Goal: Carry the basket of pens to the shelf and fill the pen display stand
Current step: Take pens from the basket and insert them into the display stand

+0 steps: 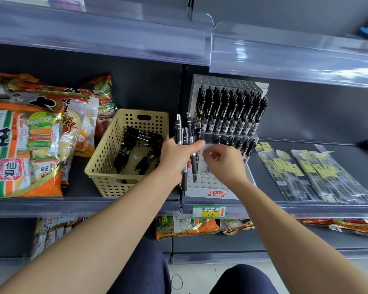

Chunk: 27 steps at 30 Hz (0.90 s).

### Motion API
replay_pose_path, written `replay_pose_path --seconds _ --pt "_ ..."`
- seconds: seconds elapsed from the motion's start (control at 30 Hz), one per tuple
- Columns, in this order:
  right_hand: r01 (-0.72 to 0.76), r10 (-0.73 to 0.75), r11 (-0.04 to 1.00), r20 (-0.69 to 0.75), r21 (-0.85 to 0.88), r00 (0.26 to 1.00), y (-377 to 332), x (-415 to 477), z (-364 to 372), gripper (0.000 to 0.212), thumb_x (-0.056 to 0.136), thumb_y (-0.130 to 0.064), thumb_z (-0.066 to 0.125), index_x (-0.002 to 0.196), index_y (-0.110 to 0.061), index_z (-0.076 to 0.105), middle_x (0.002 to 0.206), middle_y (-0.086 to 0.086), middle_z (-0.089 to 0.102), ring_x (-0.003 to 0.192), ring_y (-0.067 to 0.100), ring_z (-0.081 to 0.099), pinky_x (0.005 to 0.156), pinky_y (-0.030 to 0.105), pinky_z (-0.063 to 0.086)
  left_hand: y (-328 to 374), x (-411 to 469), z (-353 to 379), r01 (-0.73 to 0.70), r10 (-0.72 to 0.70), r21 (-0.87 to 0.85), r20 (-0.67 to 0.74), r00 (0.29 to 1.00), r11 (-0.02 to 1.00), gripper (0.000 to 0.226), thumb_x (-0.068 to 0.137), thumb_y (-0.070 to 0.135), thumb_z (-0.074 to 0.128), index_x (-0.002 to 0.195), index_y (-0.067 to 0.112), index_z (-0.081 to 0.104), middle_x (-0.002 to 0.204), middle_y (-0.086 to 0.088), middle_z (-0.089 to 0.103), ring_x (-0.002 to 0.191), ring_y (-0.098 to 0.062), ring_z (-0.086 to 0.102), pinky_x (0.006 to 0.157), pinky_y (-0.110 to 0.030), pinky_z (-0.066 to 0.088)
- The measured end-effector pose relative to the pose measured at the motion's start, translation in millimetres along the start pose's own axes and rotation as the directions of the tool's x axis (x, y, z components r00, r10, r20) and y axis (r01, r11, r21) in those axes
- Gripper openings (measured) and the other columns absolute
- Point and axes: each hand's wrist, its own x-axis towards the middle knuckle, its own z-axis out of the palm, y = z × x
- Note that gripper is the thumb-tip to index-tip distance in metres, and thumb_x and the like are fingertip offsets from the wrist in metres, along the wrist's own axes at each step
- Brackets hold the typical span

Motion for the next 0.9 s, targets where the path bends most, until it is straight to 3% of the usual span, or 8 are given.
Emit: replay_pose_path --seconds 0.1,0.23,0.4,0.5,0.57,0.67,0.77,0.9 --pt "-0.021 -0.011 0.925 0.081 0.380 0.997 -14.1 -2.1 -7.5 0.016 0.083 -0.004 0.056 0.089 -0.011 0.069 0.065 0.001 0.060 0.058 0.016 0.052 0.052 0.031 0.045 3.7 -0.8 1.4 0.024 -0.025 -0.008 -0.017 1.000 1.000 0.071 0.062 0.031 0.089 0.118 0.006 0.052 0.106 -0.005 0.062 0.091 -0.017 0.061 0.079 -0.033 0.054" --pt "-0.040 -0.045 0.854 0.151 0.518 0.987 -23.8 -1.1 -13.5 0.011 0.082 -0.001 0.061 0.085 -0.008 0.069 0.064 -0.001 0.062 0.056 0.008 0.053 0.049 0.022 0.044 7.1 -0.9 0.2 0.053 -0.054 -0.079 -0.017 0.998 0.995 0.046 0.069 0.023 0.085 0.104 0.007 0.060 0.095 -0.006 0.068 0.073 -0.015 0.065 0.048 -0.022 0.049" --pt "-0.104 -0.049 0.774 0.223 0.625 0.973 -18.5 1.7 -17.0 0.012 0.083 -0.015 0.072 0.090 -0.005 0.072 0.073 0.007 0.065 0.063 0.015 0.060 0.049 0.027 0.049 16.1 -8.0 1.0 0.112 -0.112 -0.041 -0.017 0.994 0.993 0.099 0.062 0.045 0.084 0.138 0.006 0.035 0.126 -0.007 0.052 0.114 -0.025 0.054 0.093 -0.043 0.051" --pt "-0.159 -0.039 0.724 0.271 0.671 0.962 -19.7 2.2 -18.2 0.011 0.085 -0.012 0.068 0.092 -0.004 0.069 0.077 0.011 0.065 0.067 0.019 0.063 0.055 0.026 0.053 21.1 -11.8 1.2 0.118 -0.119 -0.062 -0.008 0.993 0.991 0.089 0.070 0.043 0.080 0.138 0.007 0.035 0.112 -0.004 0.053 0.092 -0.018 0.056 0.059 -0.028 0.049" --pt "-0.163 -0.020 0.702 0.248 0.693 0.968 -22.4 2.4 -18.7 0.015 0.086 -0.006 0.066 0.100 -0.008 0.062 0.077 0.011 0.067 0.066 0.020 0.064 0.057 0.027 0.055 21.4 -10.5 0.5 0.114 -0.116 -0.059 -0.017 0.993 0.992 0.077 0.073 0.042 0.079 0.131 0.009 0.040 0.116 -0.006 0.054 0.089 -0.017 0.057 0.052 -0.026 0.043" --pt "-0.183 0.042 0.651 0.206 0.737 0.978 -23.2 5.1 -20.7 0.022 0.088 0.002 0.062 0.098 -0.014 0.051 0.075 0.007 0.068 0.064 0.019 0.065 0.064 0.031 0.058 18.9 -6.6 -0.9 0.097 -0.098 -0.038 -0.027 0.995 0.995 0.067 0.077 0.033 0.079 0.128 0.013 0.040 0.110 -0.001 0.049 0.093 -0.017 0.052 0.063 -0.029 0.047" --pt "-0.186 0.045 0.627 0.203 0.757 0.978 -28.8 6.9 -22.9 0.019 0.089 0.008 0.056 0.092 -0.008 0.047 0.079 0.012 0.057 0.071 0.019 0.065 0.070 0.031 0.058 15.0 -6.2 -0.9 0.069 -0.068 0.012 -0.040 0.997 0.998 0.086 0.076 0.031 0.080 0.142 0.007 0.031 0.120 -0.004 0.046 0.095 -0.016 0.046 0.071 -0.032 0.049" --pt "-0.191 0.063 0.618 0.194 0.763 0.979 -34.1 9.1 -24.8 0.008 0.091 0.001 0.058 0.087 -0.005 0.054 0.073 0.003 0.069 0.070 0.015 0.069 0.069 0.031 0.060 11.2 -3.4 -0.5 0.060 -0.059 0.028 -0.027 0.998 0.998 0.059 0.075 0.034 0.080 0.116 0.014 0.042 0.103 0.000 0.053 0.078 -0.007 0.046 0.076 -0.036 0.051"
